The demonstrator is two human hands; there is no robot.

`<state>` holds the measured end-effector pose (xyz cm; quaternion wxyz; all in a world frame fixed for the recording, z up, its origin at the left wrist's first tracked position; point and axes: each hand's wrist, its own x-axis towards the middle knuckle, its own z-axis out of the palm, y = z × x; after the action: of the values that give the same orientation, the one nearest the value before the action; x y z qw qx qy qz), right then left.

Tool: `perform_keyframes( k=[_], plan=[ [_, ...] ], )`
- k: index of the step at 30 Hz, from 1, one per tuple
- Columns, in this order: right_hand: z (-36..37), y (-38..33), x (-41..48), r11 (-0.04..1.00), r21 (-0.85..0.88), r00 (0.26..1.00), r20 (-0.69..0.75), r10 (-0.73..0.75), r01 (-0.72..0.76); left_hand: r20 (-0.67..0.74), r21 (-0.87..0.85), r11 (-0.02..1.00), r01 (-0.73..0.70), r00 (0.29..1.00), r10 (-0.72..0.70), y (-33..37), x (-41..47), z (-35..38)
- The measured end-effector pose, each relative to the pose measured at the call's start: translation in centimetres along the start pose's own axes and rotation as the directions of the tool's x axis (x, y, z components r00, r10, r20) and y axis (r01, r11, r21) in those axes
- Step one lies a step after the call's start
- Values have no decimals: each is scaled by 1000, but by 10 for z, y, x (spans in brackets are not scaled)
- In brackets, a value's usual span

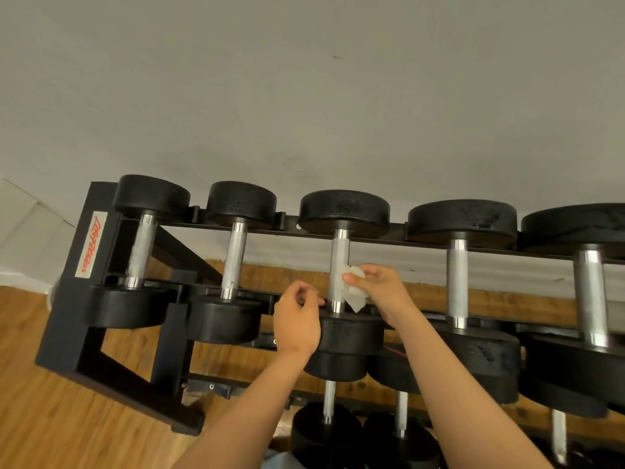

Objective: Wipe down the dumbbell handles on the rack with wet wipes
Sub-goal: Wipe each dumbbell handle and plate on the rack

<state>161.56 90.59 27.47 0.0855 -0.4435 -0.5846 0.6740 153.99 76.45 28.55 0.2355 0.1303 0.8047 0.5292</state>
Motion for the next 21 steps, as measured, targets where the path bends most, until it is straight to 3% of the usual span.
perform_keyframes(
  k=[5,9,15,21],
  plan=[
    [0,-6,-4,959,-284,990,138,35,6,0,14,1000,-14,1000,14,0,1,0],
    [-8,-6,-5,924,-381,987,142,76,-16,1,16,1000,-12,1000,12,-1,1,0],
    [9,-8,-12,875,-484,985,147,90,-8,-3,16,1000,-21,1000,21,-1,1,0],
    [5,-6,-15,889,-454,991,73,108,-64,0,12,1000,-10,1000,10,-1,-1,0]
  ],
)
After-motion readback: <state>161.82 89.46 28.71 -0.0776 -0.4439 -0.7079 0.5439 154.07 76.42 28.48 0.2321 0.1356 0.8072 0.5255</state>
